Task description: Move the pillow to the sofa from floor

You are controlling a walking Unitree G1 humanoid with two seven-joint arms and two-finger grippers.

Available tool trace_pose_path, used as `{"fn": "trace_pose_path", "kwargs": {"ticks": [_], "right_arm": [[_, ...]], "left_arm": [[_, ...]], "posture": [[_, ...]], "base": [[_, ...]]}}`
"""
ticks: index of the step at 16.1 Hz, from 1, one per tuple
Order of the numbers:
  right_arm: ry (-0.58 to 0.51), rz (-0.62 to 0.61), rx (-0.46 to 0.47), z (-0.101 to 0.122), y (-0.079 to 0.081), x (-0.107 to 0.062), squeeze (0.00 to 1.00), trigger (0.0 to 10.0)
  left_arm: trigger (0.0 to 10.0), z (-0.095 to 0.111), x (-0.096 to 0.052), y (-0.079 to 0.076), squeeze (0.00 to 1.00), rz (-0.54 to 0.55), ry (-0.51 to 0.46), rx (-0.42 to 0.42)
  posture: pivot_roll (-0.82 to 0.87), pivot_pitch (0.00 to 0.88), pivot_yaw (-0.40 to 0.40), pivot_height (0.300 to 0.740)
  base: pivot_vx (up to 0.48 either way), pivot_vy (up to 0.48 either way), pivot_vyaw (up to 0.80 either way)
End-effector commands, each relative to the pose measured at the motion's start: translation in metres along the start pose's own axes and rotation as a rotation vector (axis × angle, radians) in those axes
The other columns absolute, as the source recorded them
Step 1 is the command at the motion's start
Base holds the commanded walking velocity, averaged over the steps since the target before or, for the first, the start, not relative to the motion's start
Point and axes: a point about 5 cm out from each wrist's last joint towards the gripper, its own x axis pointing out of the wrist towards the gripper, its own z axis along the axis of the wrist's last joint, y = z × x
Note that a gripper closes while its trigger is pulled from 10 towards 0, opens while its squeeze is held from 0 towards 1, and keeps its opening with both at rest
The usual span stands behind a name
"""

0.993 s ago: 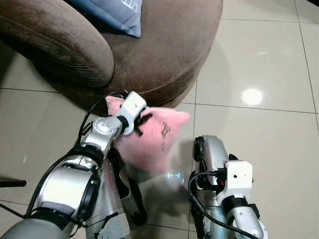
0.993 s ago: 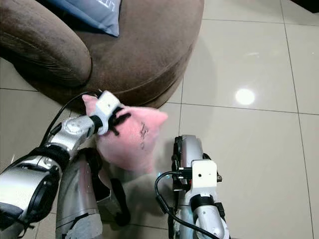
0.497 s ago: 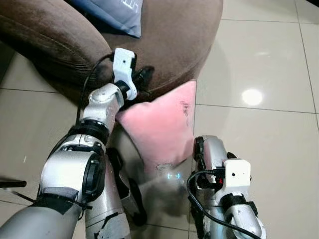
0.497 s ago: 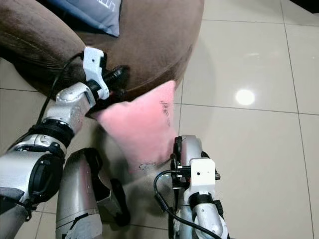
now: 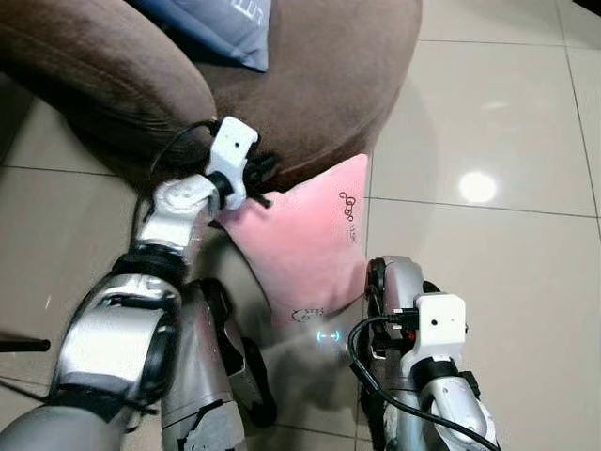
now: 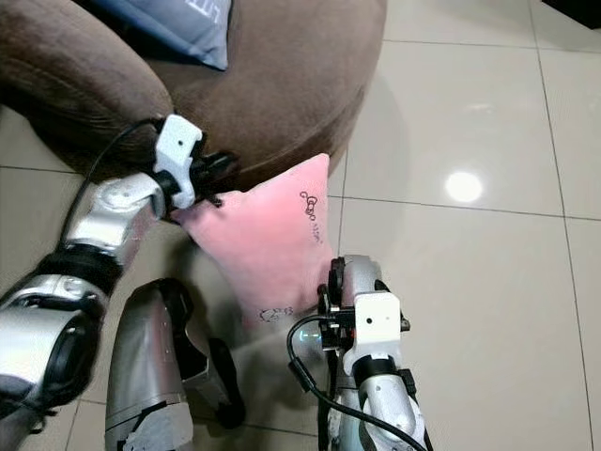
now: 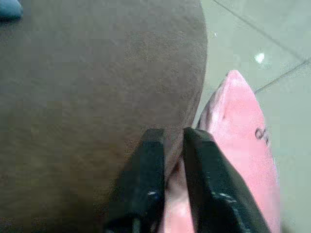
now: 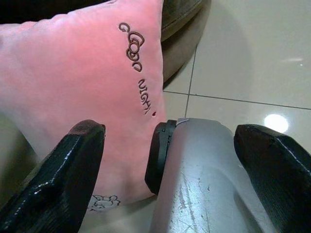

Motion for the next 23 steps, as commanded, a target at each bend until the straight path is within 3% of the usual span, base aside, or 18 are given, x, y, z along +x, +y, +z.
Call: {"fn": "trace_pose_path", "kwargs": {"ticks": [1, 4, 5, 9, 12, 16, 20, 23], "right_arm": [[0.114, 0.006, 0.012, -0.022, 0.0, -0.007, 0.0, 10.0], [0.108, 0.007, 0.011, -0.021, -0.002, -0.004, 0.0, 10.0], [0.098, 0.008, 0.014, -0.018, -0.003, -0.001, 0.0, 10.0], [0.09, 0.01, 0.012, -0.015, -0.003, -0.004, 0.0, 10.0], [0.043, 0.03, 0.011, 0.001, -0.001, -0.003, 0.0, 10.0], [-0.002, 0.134, -0.004, 0.027, 0.001, -0.003, 0.0, 10.0], [-0.011, 0.326, 0.055, 0.053, 0.019, -0.016, 0.0, 10.0], [0.002, 0.324, 0.061, 0.055, 0.014, -0.021, 0.0, 10.0]], "left_arm": [[10.0, -0.004, -0.006, 0.003, 1.0, -0.026, 0.029, 0.042], [10.0, -0.014, -0.013, -0.001, 1.0, -0.118, 0.095, 0.089], [10.0, -0.028, -0.02, -0.002, 1.0, -0.154, 0.168, 0.113], [10.0, -0.035, -0.029, 0.003, 1.0, -0.222, 0.256, 0.15], [10.0, -0.037, -0.031, 0.009, 1.0, -0.208, 0.299, 0.175], [10.0, -0.046, -0.02, -0.002, 1.0, -0.206, 0.375, 0.231], [10.0, -0.061, -0.013, -0.016, 1.0, -0.201, 0.455, 0.282], [10.0, -0.06, -0.011, -0.015, 1.0, -0.164, 0.47, 0.318]], "posture": [[-0.18, 0.358, 0.104, 0.478], [-0.17, 0.352, 0.103, 0.478], [-0.17, 0.348, 0.098, 0.478], [-0.18, 0.353, 0.098, 0.478], [-0.18, 0.356, 0.1, 0.478], [-0.2, 0.369, 0.097, 0.478], [-0.23, 0.381, 0.104, 0.478], [-0.25, 0.385, 0.107, 0.478]], "base": [[0.0, 0.0, 0.0], [0.0, 0.0, 0.0], [0.0, 0.0, 0.0], [0.0, 0.0, 0.0], [0.0, 0.0, 0.0], [0.0, 0.0, 0.0], [0.0, 0.0, 0.0], [0.0, 0.0, 0.0]]}}
